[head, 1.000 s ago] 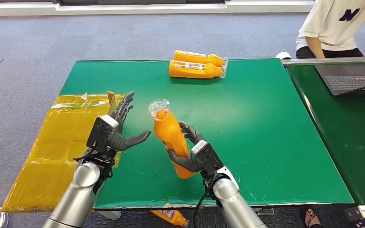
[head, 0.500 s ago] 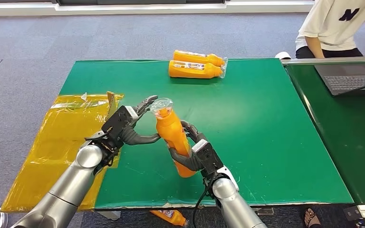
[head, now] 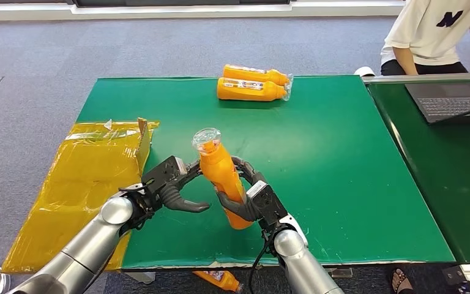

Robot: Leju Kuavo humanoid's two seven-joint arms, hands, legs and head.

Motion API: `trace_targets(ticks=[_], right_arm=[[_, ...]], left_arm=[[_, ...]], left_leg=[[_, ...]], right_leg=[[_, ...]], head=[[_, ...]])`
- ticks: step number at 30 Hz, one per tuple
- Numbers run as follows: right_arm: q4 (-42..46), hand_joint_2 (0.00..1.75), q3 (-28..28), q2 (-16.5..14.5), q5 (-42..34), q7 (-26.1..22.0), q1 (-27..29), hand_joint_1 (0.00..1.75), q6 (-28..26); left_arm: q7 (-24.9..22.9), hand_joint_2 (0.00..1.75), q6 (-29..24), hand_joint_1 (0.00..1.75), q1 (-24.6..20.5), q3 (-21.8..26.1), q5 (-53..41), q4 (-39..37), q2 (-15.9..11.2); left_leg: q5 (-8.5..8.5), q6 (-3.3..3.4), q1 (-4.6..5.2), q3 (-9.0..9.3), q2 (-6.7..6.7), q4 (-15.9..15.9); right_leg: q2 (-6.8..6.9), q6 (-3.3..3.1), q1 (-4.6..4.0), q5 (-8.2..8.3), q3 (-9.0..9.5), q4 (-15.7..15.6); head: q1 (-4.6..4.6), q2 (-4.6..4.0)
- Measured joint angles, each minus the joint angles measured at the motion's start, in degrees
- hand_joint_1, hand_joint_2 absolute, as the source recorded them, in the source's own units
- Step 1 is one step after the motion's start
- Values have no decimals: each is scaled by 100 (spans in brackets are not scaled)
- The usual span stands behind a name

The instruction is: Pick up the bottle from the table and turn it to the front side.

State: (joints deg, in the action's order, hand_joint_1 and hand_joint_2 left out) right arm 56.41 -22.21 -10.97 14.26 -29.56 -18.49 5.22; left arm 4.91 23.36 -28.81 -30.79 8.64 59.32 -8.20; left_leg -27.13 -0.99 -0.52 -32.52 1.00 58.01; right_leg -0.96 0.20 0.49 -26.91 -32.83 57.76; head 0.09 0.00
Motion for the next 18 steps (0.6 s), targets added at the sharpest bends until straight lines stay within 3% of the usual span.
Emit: trace_targets(ticks=[18], right_arm=[[-1,175,0,0,3,-1,-3,175,0]], left_arm=[[-50,175,30,0,27,-277,145,-41,-199]], left_leg=[[1,0,-1,-3,1,0]], right_leg=[[1,0,0,0,0,1]], head=[[0,-1]])
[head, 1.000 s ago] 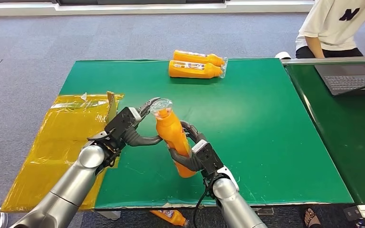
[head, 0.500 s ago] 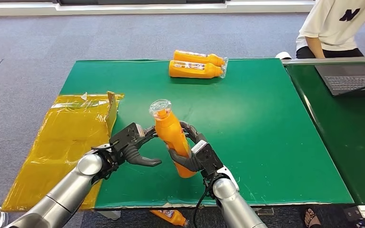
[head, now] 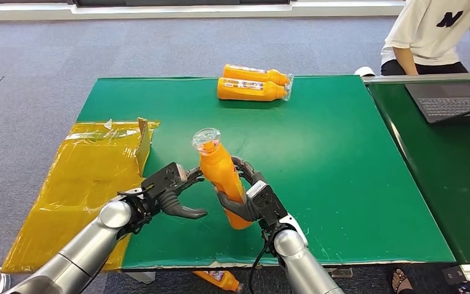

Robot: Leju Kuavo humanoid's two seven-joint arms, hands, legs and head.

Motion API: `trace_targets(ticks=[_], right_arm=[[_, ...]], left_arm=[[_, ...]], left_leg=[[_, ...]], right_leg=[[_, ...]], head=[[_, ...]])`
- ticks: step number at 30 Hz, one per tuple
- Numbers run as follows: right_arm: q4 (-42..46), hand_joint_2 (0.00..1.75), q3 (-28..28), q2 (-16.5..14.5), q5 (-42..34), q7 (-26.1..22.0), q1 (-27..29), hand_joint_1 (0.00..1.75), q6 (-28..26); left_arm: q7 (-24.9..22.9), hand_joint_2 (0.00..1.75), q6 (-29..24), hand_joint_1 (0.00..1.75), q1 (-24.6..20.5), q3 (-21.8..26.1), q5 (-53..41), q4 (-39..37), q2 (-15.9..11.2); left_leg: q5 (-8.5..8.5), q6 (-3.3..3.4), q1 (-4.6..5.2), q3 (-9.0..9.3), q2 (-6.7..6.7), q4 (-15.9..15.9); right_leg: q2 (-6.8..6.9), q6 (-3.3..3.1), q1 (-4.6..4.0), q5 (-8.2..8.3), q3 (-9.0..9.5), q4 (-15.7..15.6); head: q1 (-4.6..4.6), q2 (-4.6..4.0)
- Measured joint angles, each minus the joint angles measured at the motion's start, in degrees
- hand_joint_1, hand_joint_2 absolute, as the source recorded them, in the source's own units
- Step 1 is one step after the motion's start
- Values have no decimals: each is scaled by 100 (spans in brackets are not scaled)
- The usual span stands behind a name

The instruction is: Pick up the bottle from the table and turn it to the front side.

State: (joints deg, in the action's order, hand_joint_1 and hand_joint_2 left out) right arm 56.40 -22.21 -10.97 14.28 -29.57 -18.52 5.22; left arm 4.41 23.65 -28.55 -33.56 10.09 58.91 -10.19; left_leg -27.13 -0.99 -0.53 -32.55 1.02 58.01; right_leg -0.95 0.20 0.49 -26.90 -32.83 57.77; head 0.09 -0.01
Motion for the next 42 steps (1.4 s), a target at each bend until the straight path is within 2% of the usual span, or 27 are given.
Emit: trace_targets(ticks=[8,10,13,15,19,29,36,42], right_arm=[[-1,175,1,0,-47,-44,-9,175,-13],[0,175,8,0,-69,-68,-2,175,-35],[-1,175,21,-4,-91,-97,40,175,-42],[-1,175,22,-20,-86,-103,59,175,-38],[-3,175,21,-50,-78,-103,59,175,-33],[-72,175,22,-50,-99,-133,57,175,-50],[-81,175,28,-50,-110,-205,108,175,-172],[-133,175,33,-48,-170,-259,108,175,-182]], left_arm=[[-114,175,282,0,147,-242,736,366,-246],[-87,175,109,0,152,-296,956,482,-242],[38,175,-567,0,26,-301,1146,564,-50],[44,175,-799,0,-136,-255,1191,566,103],[14,175,-869,0,-342,-178,1227,567,290],[-24,175,-833,0,-484,-152,1219,566,457],[322,175,-1742,0,-684,-155,125,619,708],[144,175,-1416,0,-708,-155,234,597,922]], left_leg=[[0,0,0,-1,0,0],[1,0,0,-1,2,0],[3,0,0,-7,9,1],[5,-1,0,-11,10,1],[5,-1,1,-10,5,2],[9,-5,-1,-13,4,1],[10,-6,0,-13,4,2],[9,-6,1,-14,4,2]], right_leg=[[-1,0,0,0,-4,0],[0,0,0,0,-6,0],[7,0,1,2,-5,0],[8,0,3,7,-7,0],[2,-1,3,12,-10,0],[3,-2,-1,11,-15,0],[3,-2,2,13,-16,0],[3,-2,1,13,-17,0]], head=[[0,0],[1,0],[0,1],[0,1],[0,1],[0,0],[0,1],[0,1]])
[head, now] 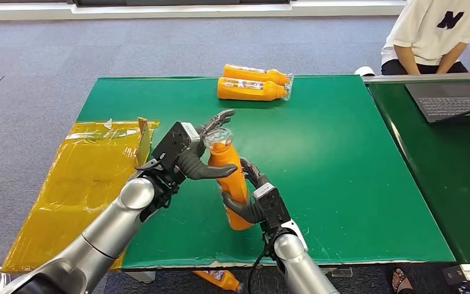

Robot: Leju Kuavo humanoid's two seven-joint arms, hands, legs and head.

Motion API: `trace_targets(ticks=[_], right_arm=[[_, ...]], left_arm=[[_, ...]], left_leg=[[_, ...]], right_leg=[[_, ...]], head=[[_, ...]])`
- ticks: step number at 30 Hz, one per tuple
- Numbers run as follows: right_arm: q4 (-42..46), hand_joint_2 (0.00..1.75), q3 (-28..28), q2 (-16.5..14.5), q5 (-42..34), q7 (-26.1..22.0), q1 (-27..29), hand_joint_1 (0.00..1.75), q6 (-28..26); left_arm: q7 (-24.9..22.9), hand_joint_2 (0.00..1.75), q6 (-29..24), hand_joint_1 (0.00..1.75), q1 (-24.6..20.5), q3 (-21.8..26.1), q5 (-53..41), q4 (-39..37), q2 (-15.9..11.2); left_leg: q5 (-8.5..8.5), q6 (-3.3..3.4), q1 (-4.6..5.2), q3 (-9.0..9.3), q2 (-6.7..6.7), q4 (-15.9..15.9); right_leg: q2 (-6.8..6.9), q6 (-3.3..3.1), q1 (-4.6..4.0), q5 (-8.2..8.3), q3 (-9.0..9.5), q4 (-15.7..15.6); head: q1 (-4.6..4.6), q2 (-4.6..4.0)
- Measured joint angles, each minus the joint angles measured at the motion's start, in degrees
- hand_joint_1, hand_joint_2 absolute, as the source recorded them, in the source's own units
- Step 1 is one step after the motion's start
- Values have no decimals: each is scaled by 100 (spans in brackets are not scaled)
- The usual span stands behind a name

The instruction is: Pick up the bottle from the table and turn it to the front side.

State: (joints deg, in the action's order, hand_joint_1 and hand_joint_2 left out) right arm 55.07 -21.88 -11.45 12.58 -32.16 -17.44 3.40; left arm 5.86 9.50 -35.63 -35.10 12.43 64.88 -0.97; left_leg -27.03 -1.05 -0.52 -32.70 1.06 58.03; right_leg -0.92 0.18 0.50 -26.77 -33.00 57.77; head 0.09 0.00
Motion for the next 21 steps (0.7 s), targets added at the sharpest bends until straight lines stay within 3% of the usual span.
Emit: trace_targets(ticks=[10,14,21], right_arm=[[-127,175,1,-17,-34,-49,-63,175,-43],[-153,175,14,-16,-39,-38,-60,175,-74],[-163,175,109,-17,-18,-8,-46,175,-84]], left_arm=[[-198,175,278,1,-212,-55,347,-235,418],[-214,175,392,161,-314,-155,435,-400,495],[-109,175,546,175,-458,-282,441,-626,588]], left_leg=[[0,0,0,0,0,0],[0,0,0,-1,-1,0],[0,0,0,-1,-1,0]], right_leg=[[0,0,0,0,-1,0],[0,0,0,0,-1,0],[0,0,0,0,-1,0]], head=[[0,0],[0,0],[0,0]])
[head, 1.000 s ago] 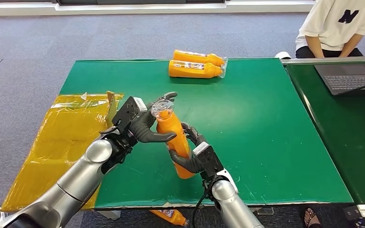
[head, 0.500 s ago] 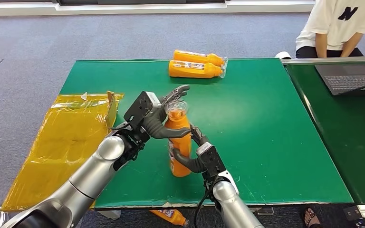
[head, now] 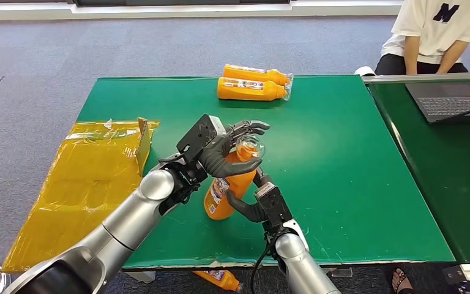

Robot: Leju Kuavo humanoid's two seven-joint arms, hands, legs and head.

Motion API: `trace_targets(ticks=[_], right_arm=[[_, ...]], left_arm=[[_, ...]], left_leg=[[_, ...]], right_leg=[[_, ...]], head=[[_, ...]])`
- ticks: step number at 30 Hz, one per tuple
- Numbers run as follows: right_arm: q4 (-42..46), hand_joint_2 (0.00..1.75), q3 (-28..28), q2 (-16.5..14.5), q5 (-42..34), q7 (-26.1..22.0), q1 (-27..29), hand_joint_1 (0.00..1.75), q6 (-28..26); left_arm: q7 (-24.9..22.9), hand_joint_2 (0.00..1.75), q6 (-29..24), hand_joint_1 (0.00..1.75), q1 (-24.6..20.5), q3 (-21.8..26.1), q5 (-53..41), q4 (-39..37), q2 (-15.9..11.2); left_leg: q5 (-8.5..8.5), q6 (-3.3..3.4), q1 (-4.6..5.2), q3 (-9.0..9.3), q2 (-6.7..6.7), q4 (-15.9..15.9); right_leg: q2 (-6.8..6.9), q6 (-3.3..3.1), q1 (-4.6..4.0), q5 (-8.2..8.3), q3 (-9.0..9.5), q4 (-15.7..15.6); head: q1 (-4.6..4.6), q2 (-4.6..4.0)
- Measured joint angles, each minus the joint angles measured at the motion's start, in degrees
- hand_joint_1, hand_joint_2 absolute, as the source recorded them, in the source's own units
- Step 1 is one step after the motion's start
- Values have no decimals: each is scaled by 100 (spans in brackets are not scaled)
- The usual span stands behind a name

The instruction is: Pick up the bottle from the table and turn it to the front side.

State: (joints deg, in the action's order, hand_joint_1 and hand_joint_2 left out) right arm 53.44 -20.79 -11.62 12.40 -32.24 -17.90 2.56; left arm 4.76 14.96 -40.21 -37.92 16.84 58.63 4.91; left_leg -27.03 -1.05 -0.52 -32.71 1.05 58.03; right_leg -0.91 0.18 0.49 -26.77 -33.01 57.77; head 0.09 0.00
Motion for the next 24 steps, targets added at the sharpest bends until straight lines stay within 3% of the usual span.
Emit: trace_targets(ticks=[24], right_arm=[[-102,175,56,-1,80,-42,-12,175,86]], left_arm=[[219,175,291,175,-109,-191,-294,-120,3]], left_leg=[[0,0,0,-4,3,0]], right_leg=[[1,0,0,0,0,0]], head=[[0,-1]])
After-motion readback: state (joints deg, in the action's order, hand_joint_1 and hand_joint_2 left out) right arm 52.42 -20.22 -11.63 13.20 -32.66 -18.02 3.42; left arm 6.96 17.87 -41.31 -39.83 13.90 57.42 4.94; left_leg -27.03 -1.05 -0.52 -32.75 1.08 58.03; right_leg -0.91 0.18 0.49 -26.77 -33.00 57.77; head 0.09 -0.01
